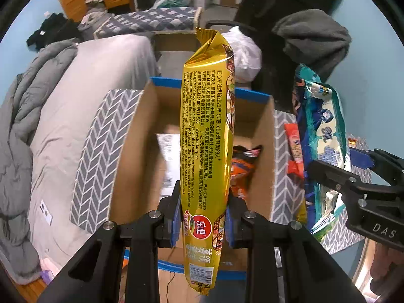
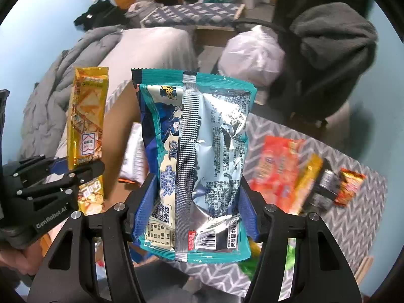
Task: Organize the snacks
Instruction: 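Carry both bags over the box and release them inside with both tools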
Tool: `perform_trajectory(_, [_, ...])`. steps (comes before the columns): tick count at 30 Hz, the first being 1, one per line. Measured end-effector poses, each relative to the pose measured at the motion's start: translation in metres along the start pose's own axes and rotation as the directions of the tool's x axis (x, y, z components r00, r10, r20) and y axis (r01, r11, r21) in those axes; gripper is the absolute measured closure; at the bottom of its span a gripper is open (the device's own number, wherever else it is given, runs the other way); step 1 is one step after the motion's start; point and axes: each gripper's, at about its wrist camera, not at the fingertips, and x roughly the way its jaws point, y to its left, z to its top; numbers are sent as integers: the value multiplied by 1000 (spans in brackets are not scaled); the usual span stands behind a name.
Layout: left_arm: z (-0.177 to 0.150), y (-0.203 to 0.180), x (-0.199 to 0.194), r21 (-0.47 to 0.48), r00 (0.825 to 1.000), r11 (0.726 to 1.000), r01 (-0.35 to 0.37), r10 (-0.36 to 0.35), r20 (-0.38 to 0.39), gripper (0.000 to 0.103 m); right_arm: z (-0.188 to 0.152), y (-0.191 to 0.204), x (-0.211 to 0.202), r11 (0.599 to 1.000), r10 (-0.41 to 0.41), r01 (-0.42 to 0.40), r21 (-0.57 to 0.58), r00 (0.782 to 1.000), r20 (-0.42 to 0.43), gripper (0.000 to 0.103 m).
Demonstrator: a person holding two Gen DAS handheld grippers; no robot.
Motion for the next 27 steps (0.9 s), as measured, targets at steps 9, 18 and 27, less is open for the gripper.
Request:
perform_trajectory(9, [-2,35,22,-48,999,999,-24,22,-27,75,15,44,41,997,58,-60,-42,997,-59,42])
perform_trajectory(18, [-2,49,37,-42,999,999,-19,17,-32,75,23,59,71,998,50,-52,-22,993,-104,42])
perform_trajectory(27, [5,53,37,-55,1000,998,-8,7,-17,64,31,61,72,1000,27,-26,12,996,-83,33])
